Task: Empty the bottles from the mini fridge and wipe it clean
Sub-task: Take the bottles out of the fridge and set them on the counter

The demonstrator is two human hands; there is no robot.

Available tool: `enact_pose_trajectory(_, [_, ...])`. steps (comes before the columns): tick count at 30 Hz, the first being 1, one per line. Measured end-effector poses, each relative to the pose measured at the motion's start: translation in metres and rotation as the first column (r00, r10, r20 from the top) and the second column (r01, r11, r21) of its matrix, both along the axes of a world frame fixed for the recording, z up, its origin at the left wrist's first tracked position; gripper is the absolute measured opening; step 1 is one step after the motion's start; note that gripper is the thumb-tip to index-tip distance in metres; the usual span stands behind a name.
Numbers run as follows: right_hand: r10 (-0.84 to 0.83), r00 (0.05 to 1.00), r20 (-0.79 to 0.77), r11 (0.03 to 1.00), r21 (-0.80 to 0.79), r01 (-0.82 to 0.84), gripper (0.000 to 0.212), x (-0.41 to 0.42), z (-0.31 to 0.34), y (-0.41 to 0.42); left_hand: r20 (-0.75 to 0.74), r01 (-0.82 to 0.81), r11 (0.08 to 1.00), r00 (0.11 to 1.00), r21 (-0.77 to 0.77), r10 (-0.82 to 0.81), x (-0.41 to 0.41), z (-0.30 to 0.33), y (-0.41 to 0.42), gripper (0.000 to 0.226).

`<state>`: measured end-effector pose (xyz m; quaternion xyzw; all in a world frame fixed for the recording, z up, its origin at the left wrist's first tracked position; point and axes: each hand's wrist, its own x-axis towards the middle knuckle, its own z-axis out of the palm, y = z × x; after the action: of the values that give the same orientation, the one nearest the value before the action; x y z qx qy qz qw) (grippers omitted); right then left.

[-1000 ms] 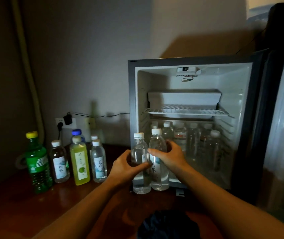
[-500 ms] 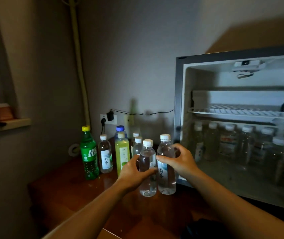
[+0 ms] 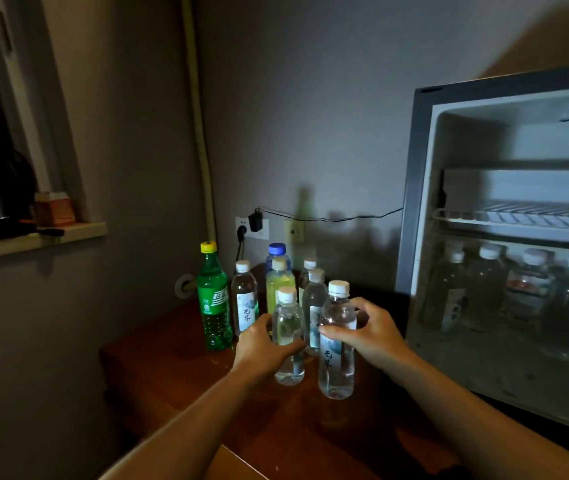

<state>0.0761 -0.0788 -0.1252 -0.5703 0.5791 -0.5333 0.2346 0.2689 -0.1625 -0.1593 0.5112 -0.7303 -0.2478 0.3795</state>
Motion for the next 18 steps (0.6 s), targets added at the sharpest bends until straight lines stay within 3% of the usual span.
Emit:
enact_pose_trajectory(5, [0.026, 0.999, -0.041, 0.999, 0.029, -0.025, 0.039, 0.002, -0.005, -0.007, 0.066, -0.018, 0.996, 0.998, -0.088, 0.024, -0.012, 0.005, -0.007, 0.069])
enact_pose_trajectory(12, [0.065, 0.995, -0.074, 0.997, 0.04, -0.062, 0.043, 0.004, -0.001, -0.007, 0.233, -0.089, 0.995, 0.968, -0.036, 0.095, -0.02, 0.011, -0.006, 0.077])
enact_pose_trajectory(14, [0.09, 0.993, -0.072, 0.994, 0.061, -0.086, 0.044, 0.011, 0.002, -0.006, 0.218, -0.063, 0.997, 0.973, -0.042, 0.071, -0.015, 0.009, -0.004, 0.064])
enact_pose_trajectory(18, [0.144, 0.986, -0.085, 0.987, 0.083, -0.137, 0.049, 0.037, 0.003, -0.008, 0.074, -0.002, 0.992, 0.997, -0.127, 0.012, 0.005, 0.007, 0.005, 0.018])
